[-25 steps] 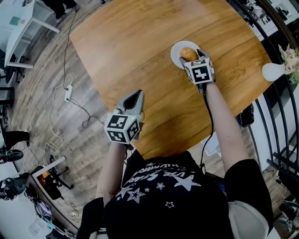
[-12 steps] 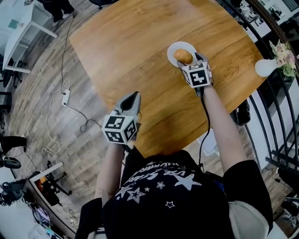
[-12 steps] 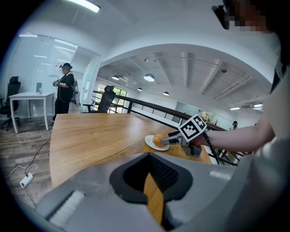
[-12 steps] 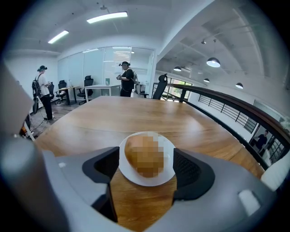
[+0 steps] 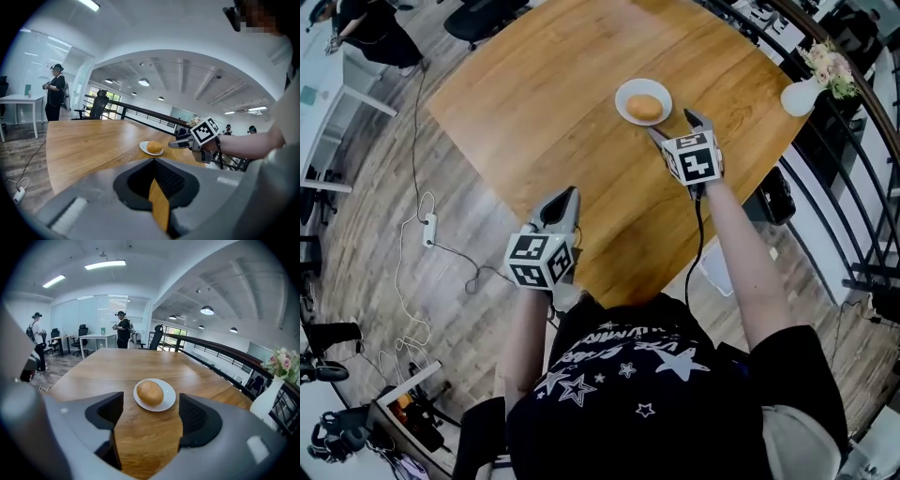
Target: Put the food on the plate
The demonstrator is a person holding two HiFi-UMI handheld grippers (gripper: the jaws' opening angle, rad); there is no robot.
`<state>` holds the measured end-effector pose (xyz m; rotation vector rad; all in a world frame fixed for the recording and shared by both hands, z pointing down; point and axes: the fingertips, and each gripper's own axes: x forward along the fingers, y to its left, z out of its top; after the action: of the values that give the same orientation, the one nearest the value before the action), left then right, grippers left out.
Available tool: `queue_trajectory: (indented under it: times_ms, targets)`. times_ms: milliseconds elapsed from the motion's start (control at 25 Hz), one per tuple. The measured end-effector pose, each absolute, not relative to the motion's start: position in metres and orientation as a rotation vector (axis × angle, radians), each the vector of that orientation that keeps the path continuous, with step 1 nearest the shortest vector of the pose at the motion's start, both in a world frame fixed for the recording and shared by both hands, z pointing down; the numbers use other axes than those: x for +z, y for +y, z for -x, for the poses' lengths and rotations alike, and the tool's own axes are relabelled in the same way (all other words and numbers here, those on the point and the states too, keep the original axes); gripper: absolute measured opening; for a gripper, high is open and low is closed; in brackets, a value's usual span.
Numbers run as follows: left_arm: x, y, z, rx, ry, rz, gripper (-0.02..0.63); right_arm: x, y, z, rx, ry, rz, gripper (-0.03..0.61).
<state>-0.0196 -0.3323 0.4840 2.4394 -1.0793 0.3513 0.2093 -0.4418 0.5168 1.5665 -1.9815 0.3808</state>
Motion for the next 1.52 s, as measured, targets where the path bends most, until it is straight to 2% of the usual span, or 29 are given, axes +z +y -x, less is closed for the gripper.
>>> queue_trajectory:
  times_ms: [440, 840, 1040, 1520]
  targets:
    - [0.467, -0.286, 0.051, 0.325, -0.984, -2.511, 0.0, 0.484, -0.364, -0.184, 0.414, -1.969, -1.708, 0.374]
    - [0.466, -0.248, 0.106, 0.308, -0.914, -2.541, 0.0, 0.474, -0.293, -0.139, 0.475, -1.938, -1.841, 0.341]
    - [0.472, -0.223, 0.125, 0.31, -0.846, -2.547, 0.0, 0.475, -0.25, -0.116, 0.532, -1.92, -1.908, 0.299]
    - [0.471, -0.167, 0.134, 0.309, -0.826, -2.559, 0.0, 0.483, -0.177, -0.089, 0.59, -1.954, -1.969, 0.152]
